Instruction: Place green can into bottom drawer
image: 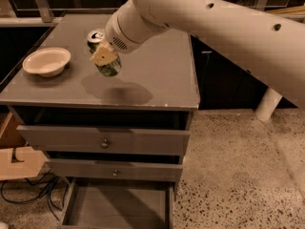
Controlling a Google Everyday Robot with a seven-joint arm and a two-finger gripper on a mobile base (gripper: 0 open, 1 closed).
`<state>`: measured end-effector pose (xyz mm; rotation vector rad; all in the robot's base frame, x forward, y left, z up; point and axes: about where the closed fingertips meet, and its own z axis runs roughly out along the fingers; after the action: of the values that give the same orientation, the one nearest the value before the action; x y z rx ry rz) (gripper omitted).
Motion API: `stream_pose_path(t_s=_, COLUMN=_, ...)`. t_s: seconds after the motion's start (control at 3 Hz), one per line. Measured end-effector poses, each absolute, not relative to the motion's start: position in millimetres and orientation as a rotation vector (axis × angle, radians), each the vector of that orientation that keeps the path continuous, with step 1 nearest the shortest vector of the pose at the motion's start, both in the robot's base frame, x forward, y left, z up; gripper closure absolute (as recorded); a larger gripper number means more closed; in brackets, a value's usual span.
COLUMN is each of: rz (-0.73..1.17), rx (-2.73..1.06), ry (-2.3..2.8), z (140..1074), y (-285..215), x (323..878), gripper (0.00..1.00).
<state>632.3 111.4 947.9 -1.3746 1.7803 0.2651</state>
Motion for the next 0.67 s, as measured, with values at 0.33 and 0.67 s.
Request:
stream_pose_path(t_s=0.33, rz=0.291, rx=-1.394, ry=1.803, z=938, y=108, x=604, gripper=1.00)
stream_pose_path(t_s=0.67, rz=0.351, rx=-1.417, ry=1.812, z=940, y=102, x=545, gripper=1.00)
